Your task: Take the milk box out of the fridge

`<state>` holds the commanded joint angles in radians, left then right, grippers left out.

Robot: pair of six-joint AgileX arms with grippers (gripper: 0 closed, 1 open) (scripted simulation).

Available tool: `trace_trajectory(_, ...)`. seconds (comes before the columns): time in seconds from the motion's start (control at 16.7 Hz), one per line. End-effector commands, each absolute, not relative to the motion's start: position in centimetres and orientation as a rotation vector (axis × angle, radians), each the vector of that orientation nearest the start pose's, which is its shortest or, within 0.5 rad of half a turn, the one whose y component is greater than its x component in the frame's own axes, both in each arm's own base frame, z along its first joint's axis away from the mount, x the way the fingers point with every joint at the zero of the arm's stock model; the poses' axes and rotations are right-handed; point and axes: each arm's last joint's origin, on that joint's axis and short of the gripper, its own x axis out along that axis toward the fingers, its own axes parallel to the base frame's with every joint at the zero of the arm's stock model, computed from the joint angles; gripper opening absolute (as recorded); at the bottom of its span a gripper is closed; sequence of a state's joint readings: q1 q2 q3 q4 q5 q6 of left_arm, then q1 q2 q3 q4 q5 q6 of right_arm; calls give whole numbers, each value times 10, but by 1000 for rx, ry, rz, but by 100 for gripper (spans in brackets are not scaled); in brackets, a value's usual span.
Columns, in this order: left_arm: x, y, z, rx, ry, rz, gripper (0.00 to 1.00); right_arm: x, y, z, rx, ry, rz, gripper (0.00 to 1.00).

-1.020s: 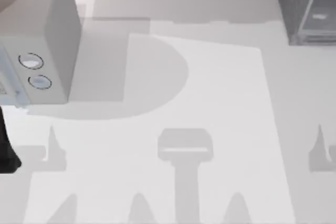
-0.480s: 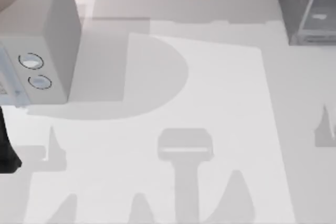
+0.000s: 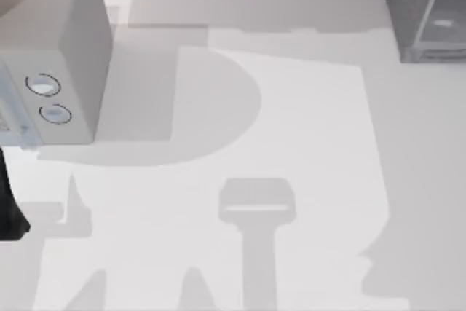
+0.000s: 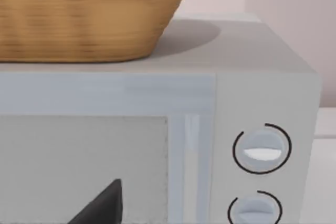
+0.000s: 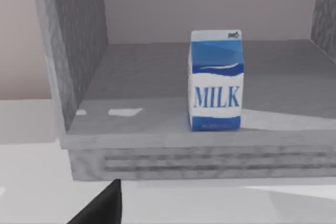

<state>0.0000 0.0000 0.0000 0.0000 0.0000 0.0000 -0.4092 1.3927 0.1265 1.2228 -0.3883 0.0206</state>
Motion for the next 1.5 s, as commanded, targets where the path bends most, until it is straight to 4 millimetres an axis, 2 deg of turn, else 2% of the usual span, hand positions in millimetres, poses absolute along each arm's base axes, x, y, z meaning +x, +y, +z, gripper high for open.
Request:
trace_trajectory(0.42, 106, -1, 160, 0, 0, 0, 100, 204, -100, 112, 3, 5, -1, 100)
trace_trajectory(0.84, 106, -1, 160, 0, 0, 0, 100, 205, -101, 110, 2, 4, 2, 100)
trace_trajectory(0.96, 106, -1, 160, 0, 0, 0, 100, 214, -102, 107, -1, 7, 1, 100)
trace_trajectory(1.14, 106, -1, 160, 0, 0, 0, 100, 250, -106, 101, -7, 7, -4, 100)
trace_trajectory(1.32, 106, -1, 160, 0, 0, 0, 100, 303, -106, 92, -11, -5, -8, 100)
trace_trajectory(1.5, 106, -1, 160, 0, 0, 0, 100, 352, -95, 81, -7, -12, -9, 100)
